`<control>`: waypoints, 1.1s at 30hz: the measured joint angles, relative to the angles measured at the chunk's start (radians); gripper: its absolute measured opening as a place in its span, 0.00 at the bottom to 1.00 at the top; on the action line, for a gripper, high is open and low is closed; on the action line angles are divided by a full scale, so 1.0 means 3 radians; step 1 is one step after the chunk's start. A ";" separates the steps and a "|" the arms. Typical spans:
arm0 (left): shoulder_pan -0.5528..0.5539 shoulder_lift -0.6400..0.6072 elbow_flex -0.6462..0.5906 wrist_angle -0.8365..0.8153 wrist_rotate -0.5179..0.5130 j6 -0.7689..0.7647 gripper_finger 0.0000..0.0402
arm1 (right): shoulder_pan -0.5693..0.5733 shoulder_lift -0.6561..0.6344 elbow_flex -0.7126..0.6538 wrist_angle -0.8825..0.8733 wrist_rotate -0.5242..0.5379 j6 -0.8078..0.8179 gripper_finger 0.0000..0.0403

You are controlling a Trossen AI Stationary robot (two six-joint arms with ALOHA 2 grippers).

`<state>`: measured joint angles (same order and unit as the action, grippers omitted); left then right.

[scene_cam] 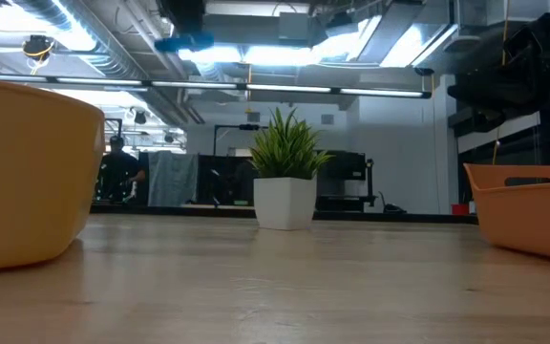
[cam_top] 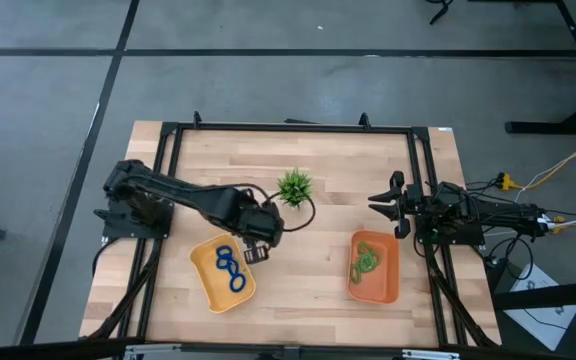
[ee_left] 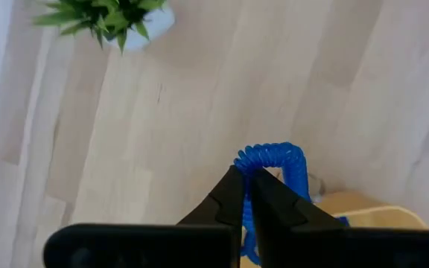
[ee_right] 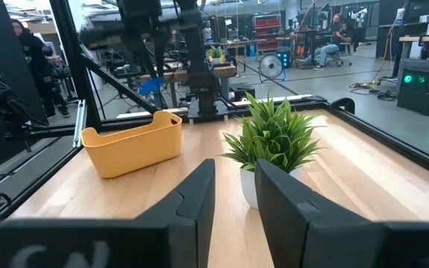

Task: Sort spring keychains
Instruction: Put the blue spring keychain into the yellow bin

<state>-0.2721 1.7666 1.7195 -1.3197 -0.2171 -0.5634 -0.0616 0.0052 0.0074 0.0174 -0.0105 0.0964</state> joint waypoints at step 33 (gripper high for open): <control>-0.0185 -0.0204 -0.0002 -0.0849 0.0301 -0.0820 0.02 | 0.0000 0.0001 0.0000 0.0000 0.0000 0.0000 0.24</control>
<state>-0.3275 1.7053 1.7188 -1.5745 -0.1269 -0.8095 -0.0616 0.0054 0.0074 0.0174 -0.0105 0.0963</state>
